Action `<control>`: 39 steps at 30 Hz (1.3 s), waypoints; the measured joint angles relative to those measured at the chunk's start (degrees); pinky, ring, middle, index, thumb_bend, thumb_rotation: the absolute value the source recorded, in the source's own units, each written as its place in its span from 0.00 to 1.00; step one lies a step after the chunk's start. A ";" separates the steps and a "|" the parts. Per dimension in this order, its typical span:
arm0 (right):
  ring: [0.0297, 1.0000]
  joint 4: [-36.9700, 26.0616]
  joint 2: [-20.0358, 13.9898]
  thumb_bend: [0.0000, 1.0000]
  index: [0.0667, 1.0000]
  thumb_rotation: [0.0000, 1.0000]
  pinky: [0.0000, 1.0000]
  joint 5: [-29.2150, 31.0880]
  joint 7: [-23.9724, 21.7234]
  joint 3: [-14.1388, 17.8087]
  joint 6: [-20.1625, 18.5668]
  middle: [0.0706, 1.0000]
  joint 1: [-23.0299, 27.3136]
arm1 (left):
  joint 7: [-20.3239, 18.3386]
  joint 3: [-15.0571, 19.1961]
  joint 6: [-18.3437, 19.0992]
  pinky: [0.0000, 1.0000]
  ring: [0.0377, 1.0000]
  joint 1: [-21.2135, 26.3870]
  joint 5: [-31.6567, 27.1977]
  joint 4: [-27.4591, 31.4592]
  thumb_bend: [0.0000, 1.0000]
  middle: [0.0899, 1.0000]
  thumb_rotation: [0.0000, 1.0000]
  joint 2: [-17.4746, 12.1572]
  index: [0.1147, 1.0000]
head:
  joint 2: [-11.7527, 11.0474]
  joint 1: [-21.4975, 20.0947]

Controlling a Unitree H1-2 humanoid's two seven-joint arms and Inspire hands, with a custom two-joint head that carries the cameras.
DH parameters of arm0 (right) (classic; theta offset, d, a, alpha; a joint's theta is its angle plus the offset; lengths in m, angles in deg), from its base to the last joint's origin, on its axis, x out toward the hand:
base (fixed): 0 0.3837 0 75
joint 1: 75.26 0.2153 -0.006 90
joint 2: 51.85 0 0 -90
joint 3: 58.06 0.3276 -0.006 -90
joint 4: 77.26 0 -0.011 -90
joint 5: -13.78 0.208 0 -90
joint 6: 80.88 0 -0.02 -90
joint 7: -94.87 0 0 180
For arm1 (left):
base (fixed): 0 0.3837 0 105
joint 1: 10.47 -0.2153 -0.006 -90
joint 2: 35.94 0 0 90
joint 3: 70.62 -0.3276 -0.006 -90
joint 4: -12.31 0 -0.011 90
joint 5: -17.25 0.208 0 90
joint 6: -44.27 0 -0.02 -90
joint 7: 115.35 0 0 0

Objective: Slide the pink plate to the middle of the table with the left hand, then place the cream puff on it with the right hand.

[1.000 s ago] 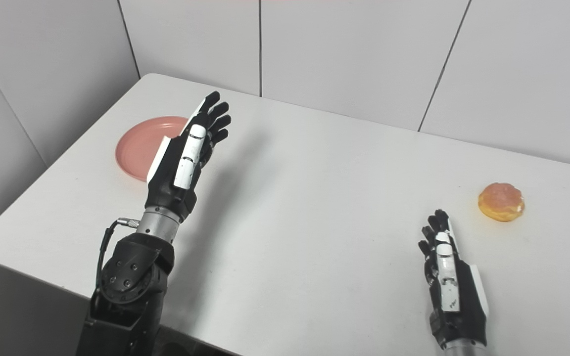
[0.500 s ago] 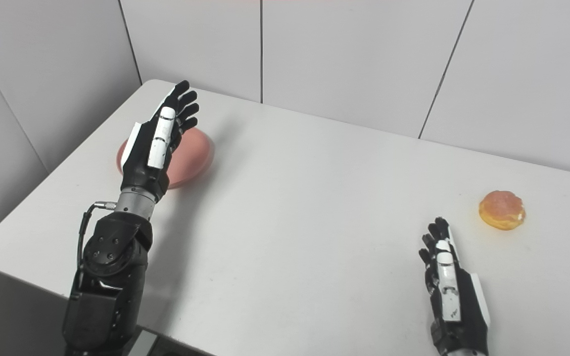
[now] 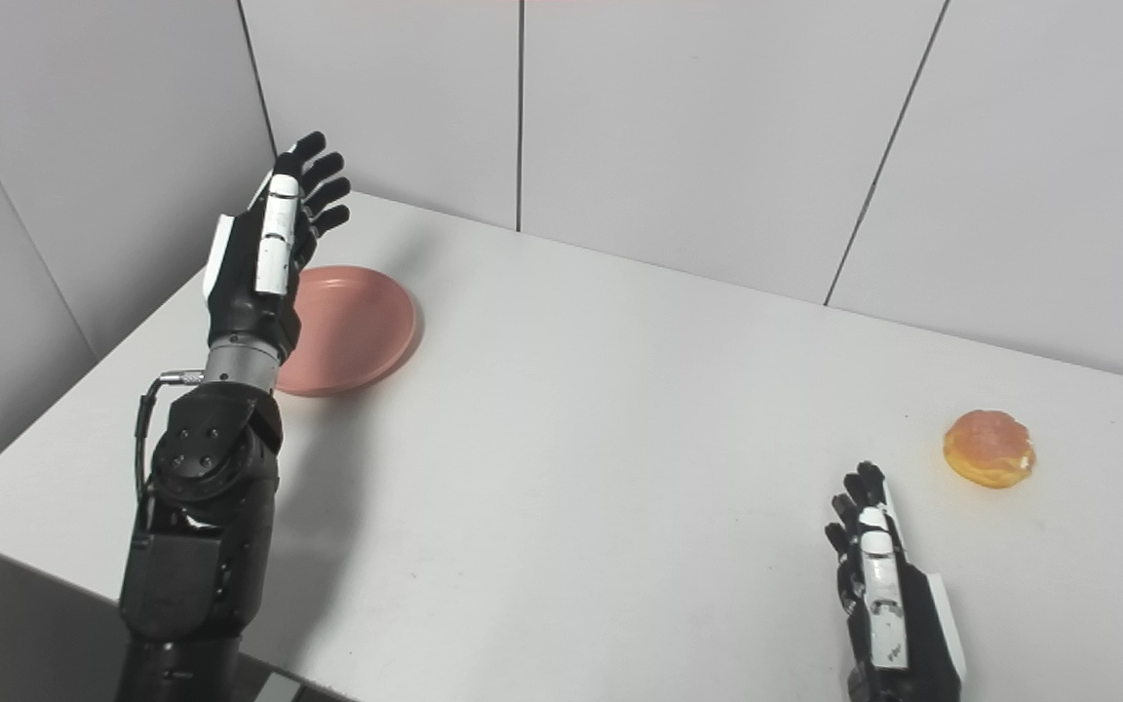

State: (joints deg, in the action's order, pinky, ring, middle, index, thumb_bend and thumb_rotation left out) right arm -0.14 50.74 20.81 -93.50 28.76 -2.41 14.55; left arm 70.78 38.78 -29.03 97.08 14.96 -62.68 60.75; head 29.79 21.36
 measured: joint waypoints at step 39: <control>1.00 -0.08 -0.12 0.12 1.00 1.00 1.00 0.30 0.07 0.25 0.00 1.00 -0.07 | 0.08 9.62 -0.79 0.86 0.86 2.50 -15.61 -15.94 0.39 0.85 1.00 -10.14 0.82 | 0.53 0.70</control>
State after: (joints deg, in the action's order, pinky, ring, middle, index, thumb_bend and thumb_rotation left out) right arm -0.22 50.62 21.11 -93.43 29.01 -2.42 14.48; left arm 70.86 48.39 -29.82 99.58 -0.64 -78.62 50.61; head 30.32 22.06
